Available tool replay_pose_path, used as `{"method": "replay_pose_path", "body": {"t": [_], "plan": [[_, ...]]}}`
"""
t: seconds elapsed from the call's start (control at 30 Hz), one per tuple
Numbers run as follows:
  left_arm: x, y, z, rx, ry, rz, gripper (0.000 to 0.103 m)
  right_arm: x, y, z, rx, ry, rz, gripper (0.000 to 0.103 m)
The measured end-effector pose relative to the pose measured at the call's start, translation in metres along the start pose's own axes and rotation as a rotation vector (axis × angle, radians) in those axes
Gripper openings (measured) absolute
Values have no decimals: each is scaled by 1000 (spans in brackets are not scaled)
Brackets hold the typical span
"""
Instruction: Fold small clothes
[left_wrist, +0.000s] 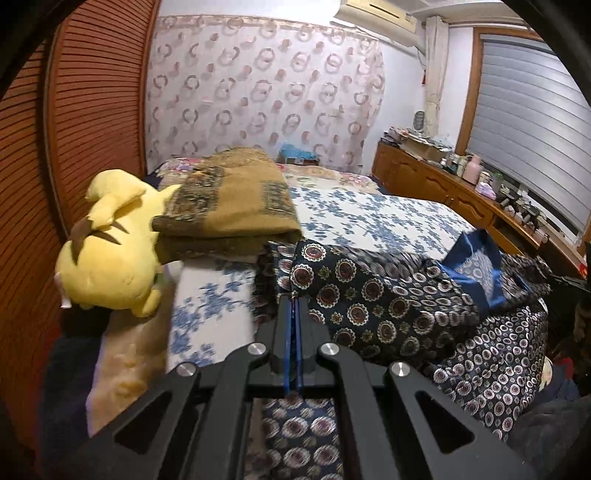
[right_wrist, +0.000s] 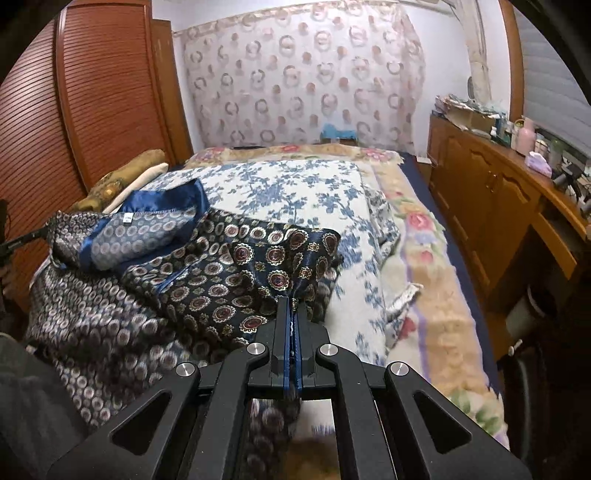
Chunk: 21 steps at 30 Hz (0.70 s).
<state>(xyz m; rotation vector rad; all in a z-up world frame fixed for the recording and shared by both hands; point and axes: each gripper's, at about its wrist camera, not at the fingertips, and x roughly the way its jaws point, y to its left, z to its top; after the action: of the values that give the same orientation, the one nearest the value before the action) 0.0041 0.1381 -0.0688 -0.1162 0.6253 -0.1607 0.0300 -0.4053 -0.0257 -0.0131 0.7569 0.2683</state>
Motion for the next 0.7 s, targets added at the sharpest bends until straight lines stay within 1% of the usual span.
{"method": "replay_pose_path", "body": {"t": [0.13, 0.2, 0.27, 0.33, 0.4, 0.43, 0.47, 0.5, 0.57, 0.63, 0.7], "plan": [[1, 10, -5, -4, 18, 25, 0, 0, 1, -10, -5, 21, -12, 0], [3, 12, -4, -13, 24, 16, 0, 2, 0, -10, 3, 21, -20, 1], [0, 12, -1, -17, 16, 5, 0, 0, 1, -7, -2, 4, -25, 4], [-3, 12, 3, -13, 7, 8, 1, -6, 5, -1, -14, -18, -43, 11], [-8, 14, 9, -15, -13, 16, 4, -12, 5, 8, -21, -43, -52, 30], [-10, 15, 12, -22, -20, -2, 4, -14, 5, 10, -23, -53, -47, 33], [-11, 17, 16, -28, -23, -18, 7, -16, 6, 13, -25, -61, -48, 34], [-11, 18, 19, -30, -27, -18, 16, -16, 6, 17, -33, -67, -61, 34], [-8, 18, 27, -24, -34, 1, 29, -12, 9, 24, -48, -77, -82, 34], [-2, 17, 35, -17, -32, 3, 31, -4, 11, 29, -55, -80, -80, 35], [5, 14, 41, -8, -29, 13, 38, 7, 11, 33, -56, -71, -84, 44]]}}
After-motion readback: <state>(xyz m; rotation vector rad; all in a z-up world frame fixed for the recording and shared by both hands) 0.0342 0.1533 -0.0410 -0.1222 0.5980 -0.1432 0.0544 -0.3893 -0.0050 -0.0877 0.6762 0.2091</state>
